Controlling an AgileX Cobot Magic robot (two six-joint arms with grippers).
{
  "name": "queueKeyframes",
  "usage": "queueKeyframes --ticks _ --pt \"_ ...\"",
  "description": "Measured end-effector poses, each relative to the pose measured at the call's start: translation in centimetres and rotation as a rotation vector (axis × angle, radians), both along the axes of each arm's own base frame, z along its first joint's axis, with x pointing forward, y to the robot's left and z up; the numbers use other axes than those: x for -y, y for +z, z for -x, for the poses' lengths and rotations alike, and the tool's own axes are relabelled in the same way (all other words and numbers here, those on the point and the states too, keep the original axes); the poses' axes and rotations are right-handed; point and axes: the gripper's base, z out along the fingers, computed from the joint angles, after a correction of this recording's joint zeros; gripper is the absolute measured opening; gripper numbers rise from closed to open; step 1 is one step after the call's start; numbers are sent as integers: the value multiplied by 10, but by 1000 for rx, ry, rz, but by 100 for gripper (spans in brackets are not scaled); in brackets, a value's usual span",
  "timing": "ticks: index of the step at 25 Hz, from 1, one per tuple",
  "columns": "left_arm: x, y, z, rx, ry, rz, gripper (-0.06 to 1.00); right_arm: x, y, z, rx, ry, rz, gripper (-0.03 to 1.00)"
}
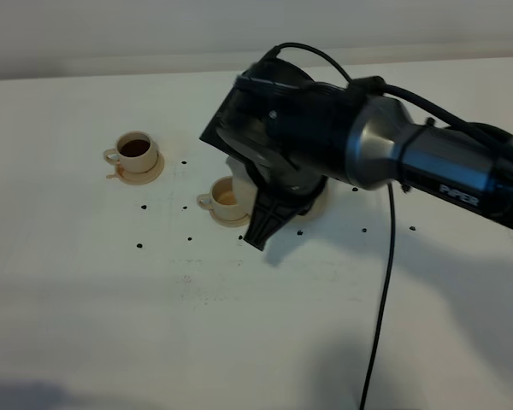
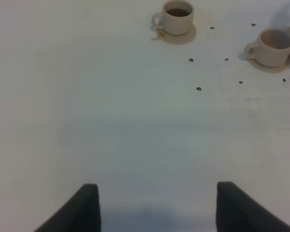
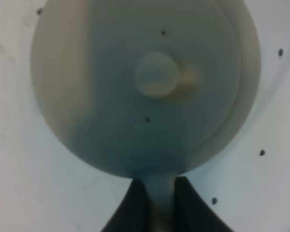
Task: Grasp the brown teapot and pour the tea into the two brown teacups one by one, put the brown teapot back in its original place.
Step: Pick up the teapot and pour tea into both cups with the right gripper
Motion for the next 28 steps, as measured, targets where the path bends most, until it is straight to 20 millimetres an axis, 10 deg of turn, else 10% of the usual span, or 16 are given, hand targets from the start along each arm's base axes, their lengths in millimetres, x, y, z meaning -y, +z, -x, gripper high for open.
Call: queueKeyframes --ticks 28 --pt "0 0 0 0 0 0 50 18 -62 -33 275 394 291 9"
